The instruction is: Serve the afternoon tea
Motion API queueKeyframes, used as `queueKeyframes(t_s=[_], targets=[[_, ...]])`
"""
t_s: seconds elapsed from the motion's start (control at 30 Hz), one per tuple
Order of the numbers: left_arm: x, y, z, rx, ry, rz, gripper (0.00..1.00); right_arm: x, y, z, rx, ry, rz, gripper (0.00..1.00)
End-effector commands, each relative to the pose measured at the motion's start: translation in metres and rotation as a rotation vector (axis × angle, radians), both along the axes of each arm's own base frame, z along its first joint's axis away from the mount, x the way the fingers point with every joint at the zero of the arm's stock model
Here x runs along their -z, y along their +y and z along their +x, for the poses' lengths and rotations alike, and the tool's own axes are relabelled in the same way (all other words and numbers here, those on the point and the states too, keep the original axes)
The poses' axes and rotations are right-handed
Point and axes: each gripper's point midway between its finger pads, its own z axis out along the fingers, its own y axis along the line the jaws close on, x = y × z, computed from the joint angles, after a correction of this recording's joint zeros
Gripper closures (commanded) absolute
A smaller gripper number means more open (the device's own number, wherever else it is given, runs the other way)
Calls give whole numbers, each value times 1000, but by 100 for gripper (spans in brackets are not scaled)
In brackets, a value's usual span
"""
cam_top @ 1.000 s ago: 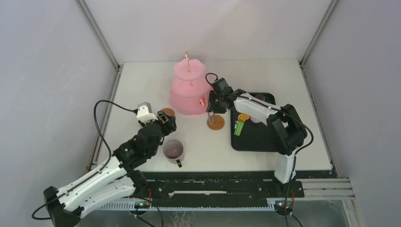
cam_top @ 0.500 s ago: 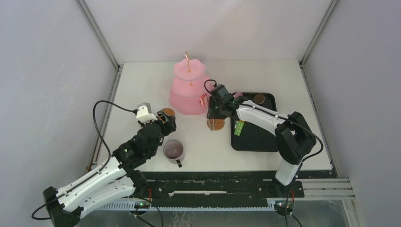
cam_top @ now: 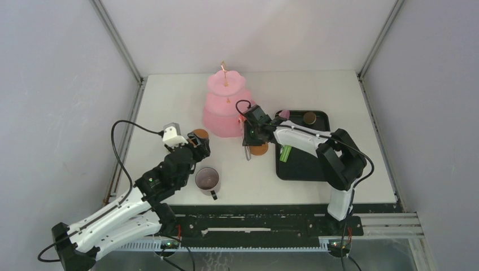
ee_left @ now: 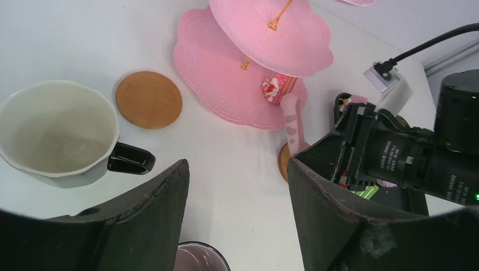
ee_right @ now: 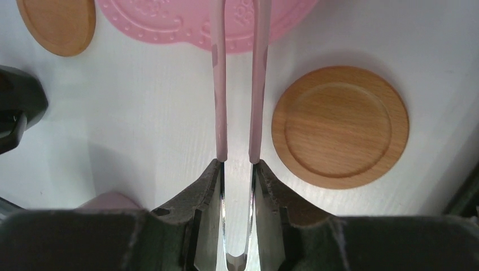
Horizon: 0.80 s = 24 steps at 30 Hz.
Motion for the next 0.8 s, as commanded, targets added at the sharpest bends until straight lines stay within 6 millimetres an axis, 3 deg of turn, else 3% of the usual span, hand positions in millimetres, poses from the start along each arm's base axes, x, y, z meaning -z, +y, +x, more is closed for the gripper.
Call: queueKeyframes(t_s=[0.0,0.53,0.77], targets=[[-1,0,2,-11,-24,-3,31,-21,20,22,-16,-54,74,68],[-9,-3,8,-8,-52,10,30,-6,3,80,55,-19,77,69],[-12,-6,11,-4,-59,17,30,-10,-8,105,81,-34,78,69]])
